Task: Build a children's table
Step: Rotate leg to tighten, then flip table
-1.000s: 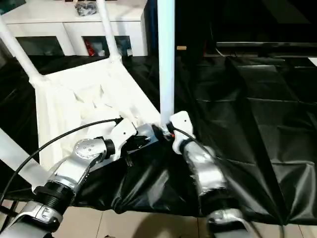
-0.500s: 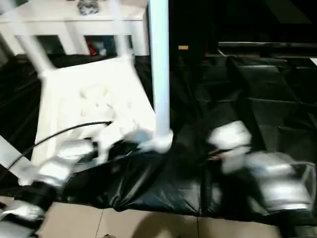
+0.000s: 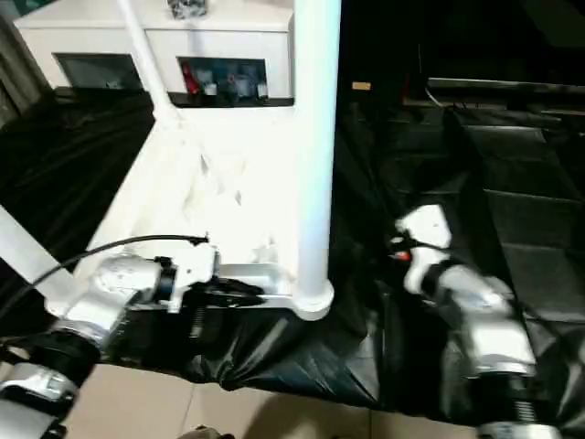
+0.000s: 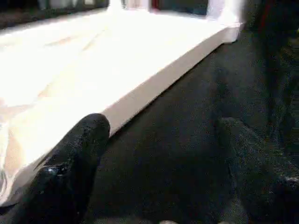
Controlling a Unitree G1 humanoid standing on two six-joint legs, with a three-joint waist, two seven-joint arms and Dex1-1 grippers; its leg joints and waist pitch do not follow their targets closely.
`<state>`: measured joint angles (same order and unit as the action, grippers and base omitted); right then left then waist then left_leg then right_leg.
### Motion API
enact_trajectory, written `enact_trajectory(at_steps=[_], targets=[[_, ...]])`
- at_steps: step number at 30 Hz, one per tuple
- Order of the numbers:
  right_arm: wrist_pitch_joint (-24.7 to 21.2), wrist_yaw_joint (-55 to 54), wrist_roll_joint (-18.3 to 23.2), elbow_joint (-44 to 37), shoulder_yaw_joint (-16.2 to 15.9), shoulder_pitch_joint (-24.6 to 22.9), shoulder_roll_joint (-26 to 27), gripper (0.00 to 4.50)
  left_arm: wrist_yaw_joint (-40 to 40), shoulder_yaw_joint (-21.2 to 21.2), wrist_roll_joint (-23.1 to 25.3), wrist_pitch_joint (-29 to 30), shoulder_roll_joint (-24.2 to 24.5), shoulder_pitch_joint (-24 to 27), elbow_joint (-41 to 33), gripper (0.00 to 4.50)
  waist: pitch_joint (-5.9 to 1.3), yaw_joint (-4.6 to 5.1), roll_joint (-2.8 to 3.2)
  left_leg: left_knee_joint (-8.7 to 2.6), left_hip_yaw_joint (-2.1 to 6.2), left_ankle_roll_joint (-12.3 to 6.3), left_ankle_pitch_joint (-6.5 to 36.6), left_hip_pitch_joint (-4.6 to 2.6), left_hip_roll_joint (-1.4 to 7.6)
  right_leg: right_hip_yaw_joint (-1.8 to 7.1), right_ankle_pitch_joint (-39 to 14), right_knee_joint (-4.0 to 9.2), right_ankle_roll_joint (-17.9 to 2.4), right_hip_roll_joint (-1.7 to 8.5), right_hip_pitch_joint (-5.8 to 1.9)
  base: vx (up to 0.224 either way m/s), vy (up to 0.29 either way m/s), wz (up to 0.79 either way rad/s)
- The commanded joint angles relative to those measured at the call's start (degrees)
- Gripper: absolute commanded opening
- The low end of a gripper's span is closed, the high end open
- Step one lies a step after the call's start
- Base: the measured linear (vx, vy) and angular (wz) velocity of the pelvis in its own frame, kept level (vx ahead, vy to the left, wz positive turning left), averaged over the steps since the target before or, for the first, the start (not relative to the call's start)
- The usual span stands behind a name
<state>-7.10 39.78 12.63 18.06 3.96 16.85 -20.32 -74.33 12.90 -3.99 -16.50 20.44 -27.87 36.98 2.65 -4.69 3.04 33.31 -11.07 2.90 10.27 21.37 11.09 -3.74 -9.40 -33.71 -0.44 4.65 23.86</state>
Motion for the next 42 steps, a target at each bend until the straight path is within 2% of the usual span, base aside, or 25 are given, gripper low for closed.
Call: enact_trajectory(at_steps=[1, 3, 4, 5, 7, 9, 10, 13, 14, 15, 18, 19, 23, 28, 31, 32, 33, 35, 36, 37, 38, 39, 40, 41, 42], targets=[[-0.2, -3.8, -0.7, -0.8, -0.1, 1.6, 1.9, 4.14, 0.2, -3.6, -3.9, 1.6, 2.5, 1.4, -5.6, 0.73, -4.23, -0.10, -1.40, -3.14, 0.58, -4.08, 7.9, -0.44, 2.20, 2.21, -12.1, 2.91, -11.7, 3.59, -2.94, 0.000, 0.000, 0.00], [-0.2, -5.0, -0.6, -0.6, 0.0, 2.1, 3.2, 4.14, 2.1, -4.6, -4.0, 2.0, 3.4, 3.1, -8.5, 0.86, -3.78, 0.37, -1.30, -3.36, 0.52, -3.11, 10.4, -0.58, 2.25, 2.18, -13.4, 3.10, -11.9, 3.25, -2.62, 0.000, 0.000, 0.00], [-0.3, -5.4, -0.6, -0.6, 0.1, 2.3, 3.8, 4.14, 3.0, -5.3, -4.5, 2.5, 3.5, 4.0, -10.0, 0.94, -3.48, 0.50, -1.70, -3.58, 0.55, -2.48, 12.3, -0.60, 2.23, 2.28, -15.8, 3.28, -11.4, 3.43, -2.71, 0.000, 0.000, 0.00], [-0.4, -5.8, -0.5, -0.7, 0.2, 2.4, 4.3, 4.14, 3.7, -5.9, -5.0, 3.0, 3.6, 4.7, -11.4, 1.05, -3.32, 0.50, -1.62, -3.66, 0.48, -2.20, 13.3, -0.82, 2.15, 2.29, -17.7, 3.59, -11.0, 3.34, -2.54, 0.000, 0.000, 0.00], [-0.5, -7.5, -1.0, -0.4, -0.2, 3.1, 5.6, 4.14, 4.5, -7.5, -7.5, 8.7, 4.5, 7.7, -17.5, 1.11, -3.35, 0.56, -1.49, -3.89, 0.64, -0.63, 14.8, -1.16, 2.39, 2.57, -19.8, 3.58, -10.1, 3.45, -2.42, 0.000, 0.000, 0.00], [-0.6, -8.2, -1.2, -0.3, -0.5, 3.5, 6.1, 4.14, 4.4, -8.1, -9.1, 12.2, 5.1, 9.2, -20.9, 1.30, -3.27, 0.80, -1.59, -4.02, 0.58, -0.54, 14.2, -0.98, 2.28, 2.61, -18.4, 3.53, -10.3, 3.16, -2.40, 0.000, 0.000, 0.00], [-1.1, -9.1, -1.5, -0.5, -1.1, 4.0, 7.0, 4.14, 3.7, -7.9, -10.8, 17.7, 6.7, 11.6, -26.3, 1.40, -3.31, 0.86, -1.79, -3.95, 0.47, -0.25, 14.3, -1.20, 2.33, 2.67, -17.9, 3.30, -10.6, 3.16, -2.34, 0.000, 0.000, 0.00], [-1.8, -8.8, -1.7, -1.3, -3.0, 4.4, 8.2, 4.14, 1.6, -4.8, -9.9, 24.5, 11.1, 15.2, -32.9, 1.58, -3.16, 1.26, -1.83, -4.15, 0.67, -0.64, 14.3, -1.07, 2.20, 2.74, -17.7, 3.24, -10.3, 3.00, -2.40, 0.000, 0.000, 0.00], [-1.8, -8.8, -1.7, -1.3, -3.0, 4.4, 8.2, 4.14, 1.6, -4.8, -9.9, 24.5, 11.1, 15.2, -32.9, 1.71, -3.16, 1.26, -1.83, -4.15, 0.67, -0.64, 14.3, -1.07, 2.20, 2.74, -17.7, 3.24, -10.3, 3.00, -2.40, 0.000, 0.000, 0.00], [-2.2, -7.8, -1.5, -1.9, -4.0, 4.2, 8.4, 4.14, 0.7, -3.1, -7.4, 24.6, 12.8, 16.0, -33.1, 1.71, -3.00, 1.61, -2.04, -4.17, 0.50, -0.61, 15.1, -1.12, 1.97, 2.77, -18.7, 3.57, -9.8, 2.75, -2.28, 0.000, 0.000, 0.00], [-3.1, -4.3, -1.2, -4.4, -6.9, 3.4, 8.3, 4.14, 2.9, -2.1, -1.2, 21.9, 13.9, 15.7, -29.5, 1.71, -3.07, 1.76, -1.93, -4.18, 0.70, 0.02, 15.3, -1.13, 1.99, 2.89, -18.3, 3.55, -8.4, 2.79, -2.47, 0.000, 0.000, 0.00], [-4.0, -0.8, -0.6, -6.9, -9.0, 2.2, 7.4, 4.14, 4.6, -2.3, 1.2, 20.3, 14.3, 15.3, -27.7, 1.71, -3.17, 1.73, -1.56, -4.16, 0.72, 0.34, 15.3, -1.23, 2.00, 2.90, -16.2, 3.51, -8.5, 2.71, -2.54, 0.000, 0.000, 0.00], [-5.1, 2.9, 0.2, -10.3, -11.1, 0.3, 5.9, 4.14, 6.9, -2.5, 2.2, 20.3, 15.2, 15.3, -27.8, 1.71, -3.26, 1.61, -1.69, -4.14, 0.76, 0.24, 15.3, -1.25, 2.03, 2.91, -14.7, 3.31, -9.6, 2.87, -2.64, 0.000, 0.000, 0.00], [-5.8, 3.7, 0.7, -12.2, -12.2, -0.9, 5.3, 4.14, 10.7, -3.2, 1.9, 21.8, 15.8, 14.3, -28.3, 1.71, -3.11, 1.23, -1.64, -4.17, 0.75, 0.83, 17.4, -1.51, 2.05, 2.94, -17.6, 3.56, -9.7, 2.89, -2.37, 0.000, 0.000, 0.00], [-5.6, 1.9, -0.4, -11.3, -11.4, -0.8, 5.3, 4.14, 10.2, -4.4, 0.7, 22.9, 15.2, 15.1, -30.3, 1.71, -3.09, 1.30, -1.62, -4.24, 0.88, 1.27, 18.0, -1.40, 2.03, 2.91, -18.9, 3.64, -9.4, 2.97, -2.48, 0.000, 0.000, 0.00], [-5.5, -1.0, -1.5, -9.6, -9.8, -0.3, 5.5, 4.14, 10.1, -6.1, -1.7, 25.1, 14.5, 16.6, -33.5, 1.71, -3.10, 1.28, -1.60, -4.24, 0.92, 1.26, 18.0, -1.40, 2.00, 2.88, -19.0, 3.67, -9.3, 2.95, -2.43, 0.000, 0.000, 0.00], [-5.2, -4.3, -2.9, -7.9, -8.1, 0.0, 5.4, 4.14, 10.4, -8.0, -4.7, 27.9, 13.9, 18.5, -37.3, 1.71, -3.10, 1.26, -0.73, -4.39, 1.06, 2.13, 17.8, -1.33, 2.18, 2.89, -17.9, 3.36, -10.1, 3.15, -2.51, 0.000, 0.000, 0.00], [-5.2, -7.1, -3.7, -6.7, -6.4, 0.1, 5.3, 4.14, 11.2, -10.0, -7.7, 30.6, 13.4, 20.7, -41.2, 1.71, -3.05, 1.31, -1.18, -4.14, 0.79, 2.39, 19.4, -1.67, 1.95, 2.82, -17.8, 3.68, -11.4, 2.81, -2.16, 0.000, 0.000, 0.00], [-5.6, -8.7, -3.7, -6.5, -5.1, -0.2, 5.2, 4.14, 12.3, -11.5, -9.7, 32.1, 12.9, 22.5, -43.9, 1.71, -3.06, 1.17, -0.26, -4.10, 0.89, 2.68, 19.9, -1.70, 1.91, 2.81, -17.5, 3.41, -11.5, 2.80, -2.19, 0.000, 0.000, 0.00], [-5.9, -9.7, -3.7, -6.9, -4.4, -0.5, 5.1, 4.14, 13.5, -12.5, -10.6, 32.6, 12.4, 23.6, -45.2, 1.71, -2.97, 1.55, -1.03, -4.24, 0.90, 2.18, 20.1, -1.20, 1.79, 2.62, -17.8, 3.66, -10.9, 2.62, -2.64, 0.000, 0.000, 0.00], [-6.3, -11.3, -3.7, -7.5, -3.1, -1.2, 4.9, 4.14, 15.4, -14.2, -12.1, 33.3, 11.5, 25.3, -47.4, 1.71, -3.07, 1.39, -0.77, -4.10, 0.85, 2.14, 19.9, -1.46, 1.77, 2.69, -17.6, 3.56, -10.7, 2.57, -2.50, 0.000, 0.000, 0.00], [-7.4, -13.7, -3.0, -10.3, -0.7, -3.6, 5.0, 4.43, 22.9, -17.9, -12.3, 32.0, 7.4, 28.6, -50.2, 2.02, -2.96, 1.50, -0.31, -4.08, 0.90, 1.74, 19.6, -1.15, 1.74, 2.65, -17.7, 3.65, -10.4, 2.62, -2.66, 0.000, 0.000, 0.00], [-8.2, -16.8, -2.9, -14.8, 1.8, -6.5, 5.8, 4.50, 35.2, -21.6, -7.6, 33.6, 0.6, 30.0, -51.3, 2.07, -2.97, 1.57, -0.84, -3.91, 0.81, 1.28, 18.8, -0.89, 1.88, 2.58, -16.7, 3.98, -9.8, 2.51, -2.92, 0.000, 0.000, 0.00], [-8.2, -16.8, -2.9, -14.8, 1.8, -6.5, 5.8, 4.50, 35.2, -21.6, -7.6, 33.6, 0.6, 30.0, -51.3, 2.11, -2.66, 1.88, -1.03, -4.11, 0.61, 1.01, 19.0, -1.04, 2.07, 2.68, -17.0, 4.27, -9.4, 2.15, -2.70, 0.000, 0.000, 0.00], [-9.1, -18.1, -2.1, -17.8, 3.1, -8.2, 6.7, 4.50, 40.5, -22.7, -4.9, 35.9, -2.3, 30.6, -52.0, 2.21, -2.54, 1.69, -1.13, -3.66, 0.44, 0.39, 19.5, -1.31, 1.64, 2.62, -19.6, 4.61, -8.2, 2.04, -2.24, 0.000, 0.000, 0.00]])
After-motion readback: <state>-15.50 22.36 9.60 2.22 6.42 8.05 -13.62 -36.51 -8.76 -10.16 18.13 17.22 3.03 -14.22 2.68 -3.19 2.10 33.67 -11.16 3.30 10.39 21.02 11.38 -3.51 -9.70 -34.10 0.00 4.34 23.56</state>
